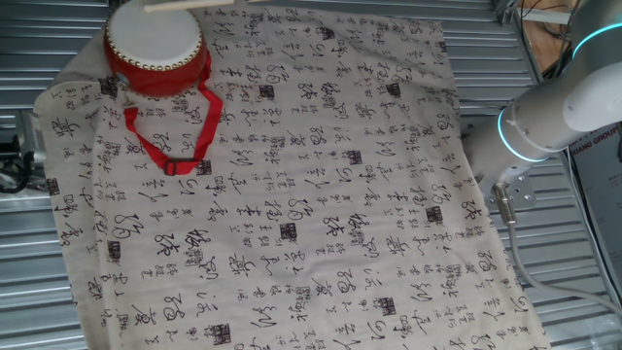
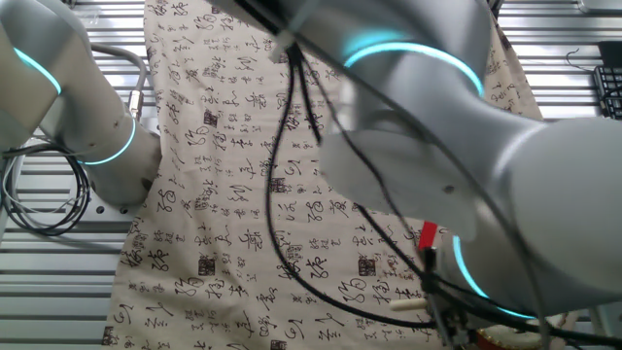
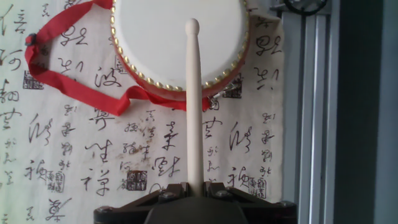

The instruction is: Play the drum

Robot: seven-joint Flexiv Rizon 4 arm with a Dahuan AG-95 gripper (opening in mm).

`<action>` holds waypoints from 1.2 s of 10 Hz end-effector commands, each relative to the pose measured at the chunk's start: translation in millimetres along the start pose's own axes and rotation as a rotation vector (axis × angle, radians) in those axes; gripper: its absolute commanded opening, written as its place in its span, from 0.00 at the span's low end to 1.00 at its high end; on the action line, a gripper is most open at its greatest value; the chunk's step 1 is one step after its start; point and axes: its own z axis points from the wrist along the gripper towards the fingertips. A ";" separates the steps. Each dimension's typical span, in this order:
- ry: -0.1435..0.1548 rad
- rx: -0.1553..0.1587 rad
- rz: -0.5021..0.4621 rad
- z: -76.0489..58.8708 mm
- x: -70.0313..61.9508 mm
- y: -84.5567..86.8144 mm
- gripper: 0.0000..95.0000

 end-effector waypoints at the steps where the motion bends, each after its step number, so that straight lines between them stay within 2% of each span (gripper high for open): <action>1: -0.003 0.001 -0.003 -0.3 -2.3 0.4 0.00; 7: 0.004 -0.003 -0.013 2.3 -24.0 4.6 0.00; 12: 0.022 -0.003 -0.014 3.1 -22.4 8.0 0.00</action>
